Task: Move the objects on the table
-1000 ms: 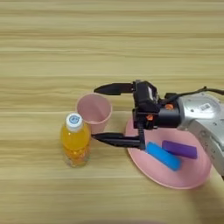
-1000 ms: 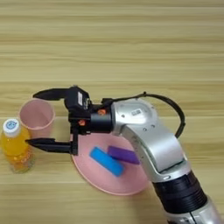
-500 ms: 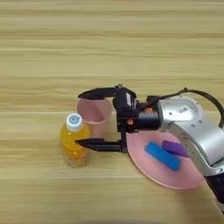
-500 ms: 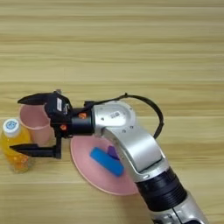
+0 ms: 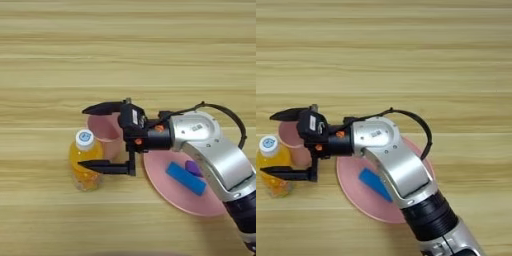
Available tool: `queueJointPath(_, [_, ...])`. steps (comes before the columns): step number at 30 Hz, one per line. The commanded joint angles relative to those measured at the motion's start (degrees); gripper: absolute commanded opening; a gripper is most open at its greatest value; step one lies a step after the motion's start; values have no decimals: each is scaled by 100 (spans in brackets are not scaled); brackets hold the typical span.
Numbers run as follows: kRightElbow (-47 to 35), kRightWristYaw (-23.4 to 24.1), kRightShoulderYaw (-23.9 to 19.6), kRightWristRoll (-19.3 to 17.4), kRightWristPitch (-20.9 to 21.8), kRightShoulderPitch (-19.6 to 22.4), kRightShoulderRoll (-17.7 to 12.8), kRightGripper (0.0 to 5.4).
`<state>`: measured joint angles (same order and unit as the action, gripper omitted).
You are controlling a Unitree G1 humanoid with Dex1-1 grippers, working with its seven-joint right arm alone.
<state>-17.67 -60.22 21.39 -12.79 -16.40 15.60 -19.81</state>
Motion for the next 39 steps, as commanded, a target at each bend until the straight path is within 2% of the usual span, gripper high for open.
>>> queueJointPath(1, [-140,197,-61,49,248,393,57,484])
queueJointPath(14, [-141,171,-27,69,314,398,90,338])
queueJointPath(24, [-82,157,-46,61,319,420,99,189])
queueJointPath(34, [-133,130,-54,-5,261,457,115,184])
queueJointPath(39, [-605,161,-274,-520,-272,584,190,184])
